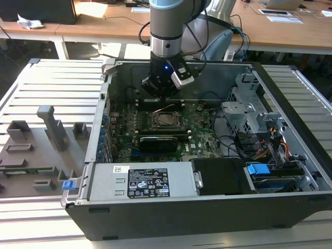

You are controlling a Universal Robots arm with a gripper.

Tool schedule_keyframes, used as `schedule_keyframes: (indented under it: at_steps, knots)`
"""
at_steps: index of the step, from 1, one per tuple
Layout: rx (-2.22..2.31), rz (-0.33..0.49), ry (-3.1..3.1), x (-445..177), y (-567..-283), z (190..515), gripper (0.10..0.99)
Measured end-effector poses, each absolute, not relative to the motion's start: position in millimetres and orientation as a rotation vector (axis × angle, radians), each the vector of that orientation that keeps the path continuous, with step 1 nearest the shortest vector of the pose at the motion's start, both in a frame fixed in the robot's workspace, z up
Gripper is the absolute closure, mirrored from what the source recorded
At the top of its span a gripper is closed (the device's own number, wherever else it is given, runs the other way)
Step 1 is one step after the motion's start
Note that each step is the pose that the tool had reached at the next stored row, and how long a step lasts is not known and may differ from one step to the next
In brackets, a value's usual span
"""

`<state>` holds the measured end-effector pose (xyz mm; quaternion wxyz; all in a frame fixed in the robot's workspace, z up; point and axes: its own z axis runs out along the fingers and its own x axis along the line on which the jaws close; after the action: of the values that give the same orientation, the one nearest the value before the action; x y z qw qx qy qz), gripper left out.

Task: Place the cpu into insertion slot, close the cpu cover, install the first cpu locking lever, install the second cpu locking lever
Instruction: 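Install the first cpu locking lever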

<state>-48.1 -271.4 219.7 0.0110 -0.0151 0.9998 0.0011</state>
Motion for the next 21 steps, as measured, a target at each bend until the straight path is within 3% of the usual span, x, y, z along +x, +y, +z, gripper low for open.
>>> schedule_keyframes:
  at_steps: [21]
  knots:
    - [-0.047,-0.034,3.12,-22.3,-271.3,202.8,0.98]
